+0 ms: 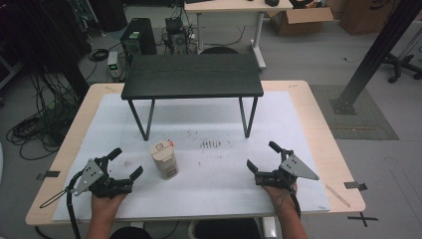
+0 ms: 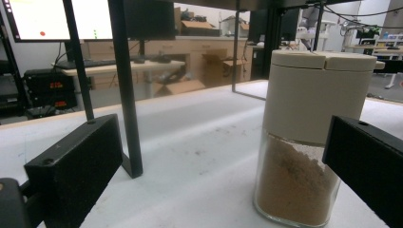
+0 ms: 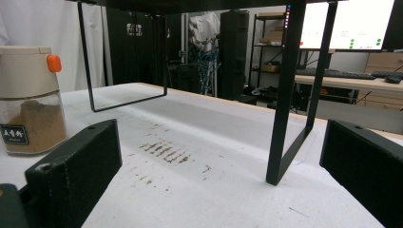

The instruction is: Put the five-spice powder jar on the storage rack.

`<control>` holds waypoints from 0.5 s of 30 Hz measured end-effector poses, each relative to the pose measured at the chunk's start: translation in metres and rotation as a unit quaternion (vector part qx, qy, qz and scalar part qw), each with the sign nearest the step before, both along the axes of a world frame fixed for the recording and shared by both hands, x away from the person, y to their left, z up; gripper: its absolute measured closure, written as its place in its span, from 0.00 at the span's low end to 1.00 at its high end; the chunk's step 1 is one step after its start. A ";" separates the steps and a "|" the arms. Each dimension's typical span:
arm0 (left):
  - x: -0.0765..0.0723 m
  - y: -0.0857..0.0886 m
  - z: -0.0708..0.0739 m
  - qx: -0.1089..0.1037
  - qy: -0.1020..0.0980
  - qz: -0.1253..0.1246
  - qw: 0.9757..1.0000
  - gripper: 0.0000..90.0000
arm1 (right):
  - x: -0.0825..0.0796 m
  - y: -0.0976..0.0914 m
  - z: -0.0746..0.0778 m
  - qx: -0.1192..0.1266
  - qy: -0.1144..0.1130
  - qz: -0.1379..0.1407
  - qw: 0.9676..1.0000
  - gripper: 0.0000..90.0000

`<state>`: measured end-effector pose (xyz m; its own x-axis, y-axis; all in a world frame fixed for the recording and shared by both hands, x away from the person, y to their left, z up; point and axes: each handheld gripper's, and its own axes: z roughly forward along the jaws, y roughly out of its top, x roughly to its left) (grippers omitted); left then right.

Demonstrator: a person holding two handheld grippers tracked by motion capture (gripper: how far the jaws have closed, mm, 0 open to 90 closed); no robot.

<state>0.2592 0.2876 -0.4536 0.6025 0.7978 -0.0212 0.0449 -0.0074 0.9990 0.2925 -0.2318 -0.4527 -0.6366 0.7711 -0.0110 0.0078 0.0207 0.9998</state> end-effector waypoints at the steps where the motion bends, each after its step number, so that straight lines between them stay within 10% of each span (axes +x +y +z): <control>1: 0.000 0.000 0.000 0.000 0.000 0.000 1.000 0.00 | 0.000 0.000 0.000 0.000 0.000 0.000 1.000 0.00; 15: 0.000 0.004 0.000 -0.019 0.000 -0.003 1.000 0.00 | 0.000 0.000 0.000 0.002 -0.003 0.001 1.000 0.00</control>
